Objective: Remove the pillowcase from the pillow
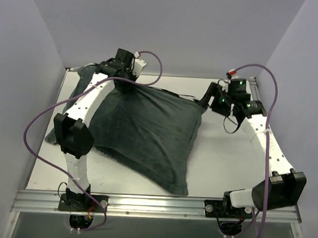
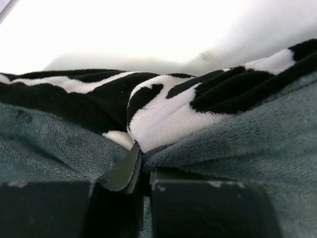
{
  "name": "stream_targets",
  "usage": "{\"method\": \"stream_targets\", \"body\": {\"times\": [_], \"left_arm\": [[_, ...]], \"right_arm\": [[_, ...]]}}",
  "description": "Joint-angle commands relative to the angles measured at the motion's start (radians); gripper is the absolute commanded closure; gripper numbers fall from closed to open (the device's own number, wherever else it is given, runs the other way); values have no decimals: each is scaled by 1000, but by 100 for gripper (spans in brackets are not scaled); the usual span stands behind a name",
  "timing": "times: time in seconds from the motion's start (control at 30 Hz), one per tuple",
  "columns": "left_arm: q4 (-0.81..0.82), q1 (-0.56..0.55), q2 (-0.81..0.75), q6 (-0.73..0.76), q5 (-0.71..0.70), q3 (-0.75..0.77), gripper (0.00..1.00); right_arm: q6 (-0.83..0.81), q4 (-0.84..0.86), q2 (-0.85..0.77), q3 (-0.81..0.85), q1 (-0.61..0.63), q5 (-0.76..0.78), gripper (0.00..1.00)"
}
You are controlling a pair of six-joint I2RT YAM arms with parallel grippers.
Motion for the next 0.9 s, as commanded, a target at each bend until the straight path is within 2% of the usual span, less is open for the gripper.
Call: {"method": "stream_targets", "body": {"times": [0.0, 0.1, 0.23, 0.3, 0.43, 0.5, 0.53, 0.57, 0.6, 0.63, 0.67, 0.7, 0.73, 0.8, 0.83, 0.87], "left_arm": [[111, 93, 5, -118, -14, 87, 98], [108, 121, 22, -121, 5, 77, 98], [118, 124, 18, -113, 61, 43, 98], [117, 123, 19, -127, 77, 38, 98], [94, 123, 21, -147, 98, 57, 98], [86, 123, 11, -148, 124, 52, 98], [82, 123, 7, -148, 133, 49, 98], [75, 124, 1, -145, 147, 44, 98], [63, 126, -15, -142, 159, 35, 98], [54, 129, -25, -139, 173, 29, 98], [46, 132, -48, -139, 213, 21, 98], [31, 136, -61, -139, 239, 8, 98], [23, 136, -73, -139, 267, -2, 98], [0, 135, -110, -142, 389, -35, 98], [-7, 133, -120, -151, 444, -52, 98], [-24, 132, -142, -157, 556, -68, 98]], "right_arm": [[38, -87, -63, -105, 84, 86, 29], [142, -14, -141, -217, 190, 51, 27], [281, 109, -199, -326, 342, 104, 22], [327, 190, -180, -396, 423, 135, 18], [333, 304, -60, -449, 451, 130, 19], [321, 333, 17, -440, 442, 158, 33], [310, 342, 40, -433, 428, 156, 49], [297, 362, 76, -423, 407, 137, 76], [281, 367, 93, -389, 329, 109, 91], [260, 365, 106, -363, 272, 79, 100], [223, 344, 130, -325, 214, 45, 100], [206, 339, 144, -224, 102, 32, 100], [192, 329, 187, -159, 56, 29, 100], [184, 298, 253, -2, -3, 34, 100], [178, 274, 343, 188, -3, 41, 100], [166, 222, 391, 288, 4, 38, 100]]}}
